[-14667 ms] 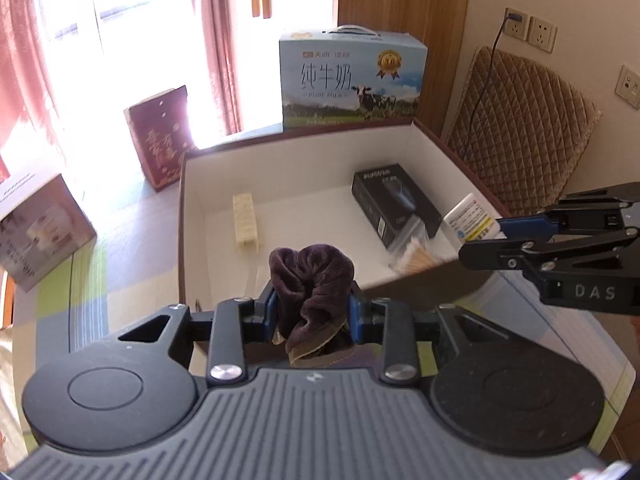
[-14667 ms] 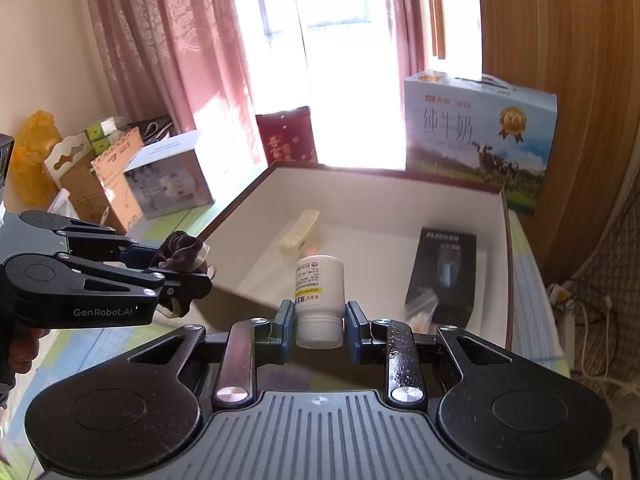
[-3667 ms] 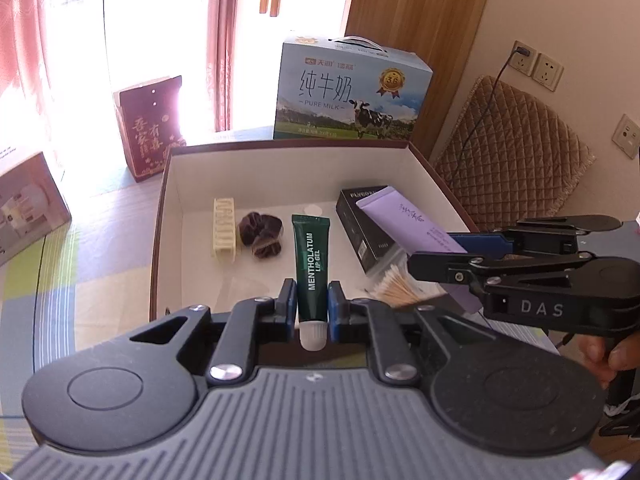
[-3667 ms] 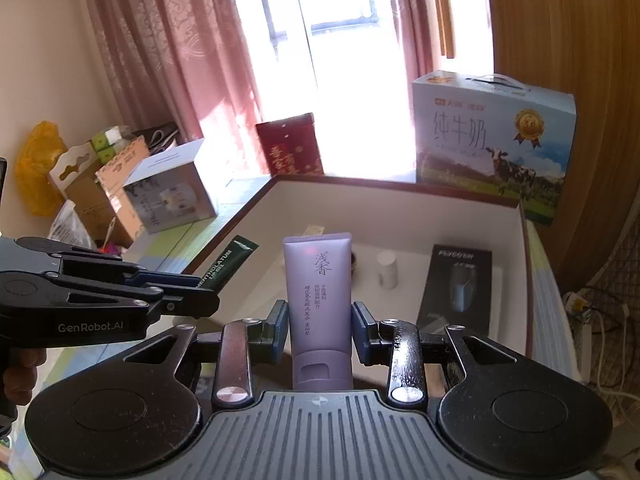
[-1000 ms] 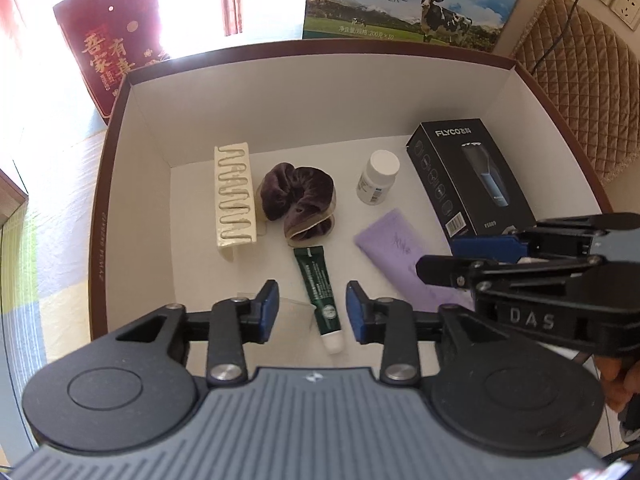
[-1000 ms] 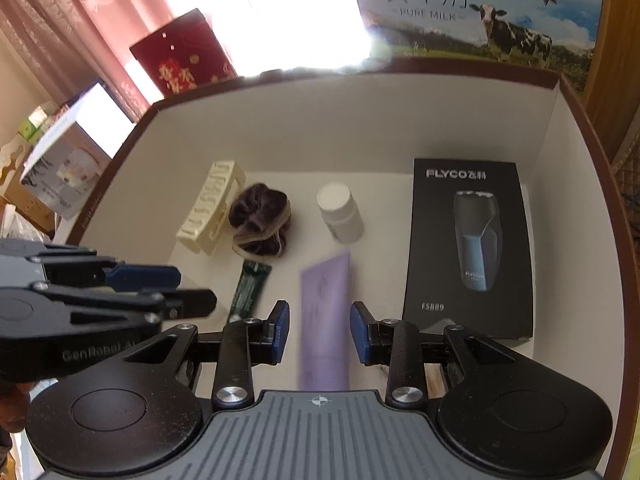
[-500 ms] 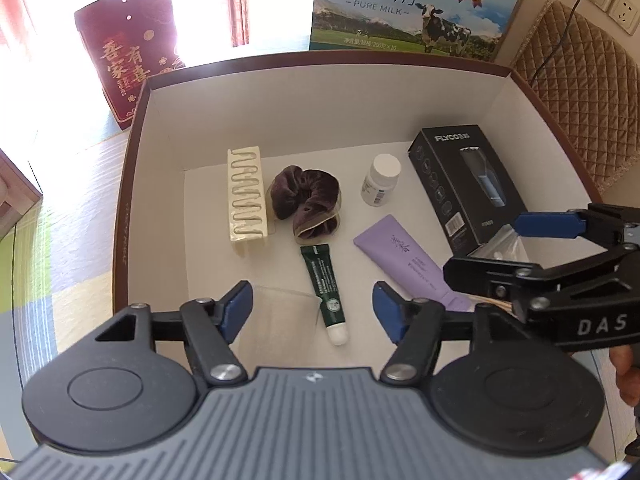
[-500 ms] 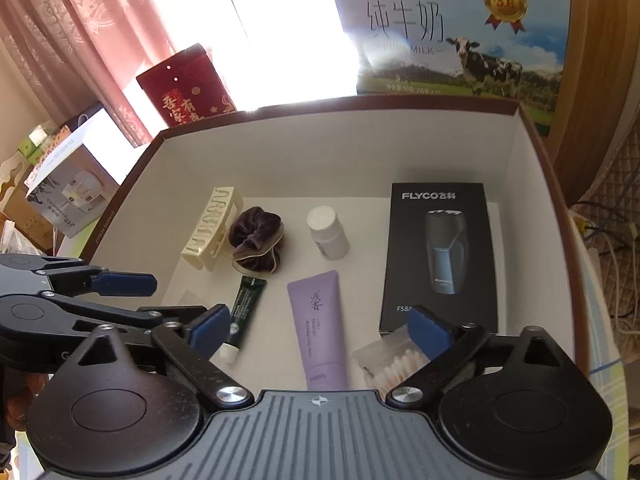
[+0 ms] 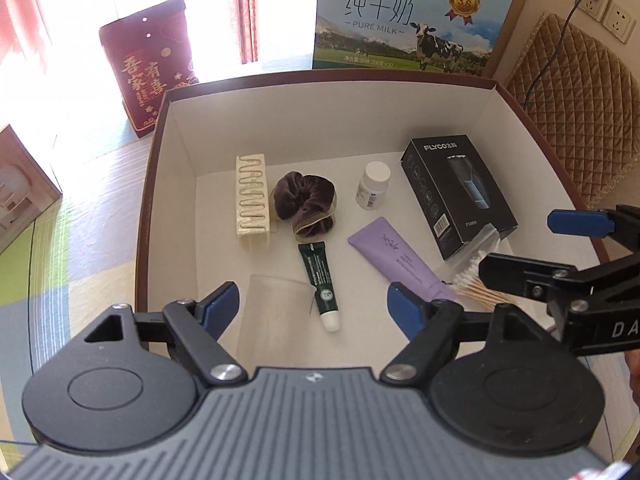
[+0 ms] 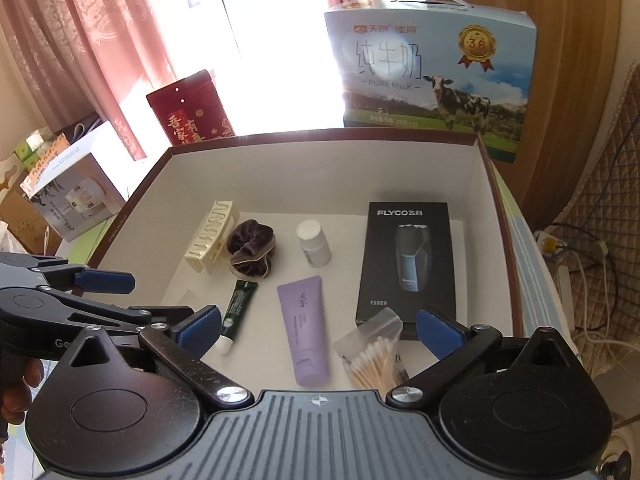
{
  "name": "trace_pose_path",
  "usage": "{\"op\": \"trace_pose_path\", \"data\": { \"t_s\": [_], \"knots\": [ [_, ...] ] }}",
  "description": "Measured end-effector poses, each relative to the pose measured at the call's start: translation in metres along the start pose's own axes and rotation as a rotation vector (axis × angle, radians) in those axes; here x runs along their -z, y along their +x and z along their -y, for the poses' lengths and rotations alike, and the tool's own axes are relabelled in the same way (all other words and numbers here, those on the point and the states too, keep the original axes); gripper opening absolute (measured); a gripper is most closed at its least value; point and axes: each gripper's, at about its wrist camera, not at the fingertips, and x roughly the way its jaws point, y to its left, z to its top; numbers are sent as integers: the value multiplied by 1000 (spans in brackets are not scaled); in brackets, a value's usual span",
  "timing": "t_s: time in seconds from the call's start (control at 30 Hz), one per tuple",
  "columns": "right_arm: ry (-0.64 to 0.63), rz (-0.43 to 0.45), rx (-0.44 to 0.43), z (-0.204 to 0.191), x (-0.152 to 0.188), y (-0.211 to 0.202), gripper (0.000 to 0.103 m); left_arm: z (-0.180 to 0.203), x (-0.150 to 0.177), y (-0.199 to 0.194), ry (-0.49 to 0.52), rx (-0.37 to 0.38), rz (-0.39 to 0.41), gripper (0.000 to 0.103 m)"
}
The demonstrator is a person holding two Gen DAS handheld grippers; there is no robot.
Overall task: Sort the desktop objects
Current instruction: 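Withdraw both tools from the box toward the floss box and red candy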
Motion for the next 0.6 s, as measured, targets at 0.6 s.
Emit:
{"op": "trace_pose_path", "data": {
  "t_s": [0.6],
  "knots": [
    [-16,61,9,-14,27,-54,101,5,35,-63,-17,-56,108,89]
  ]
}}
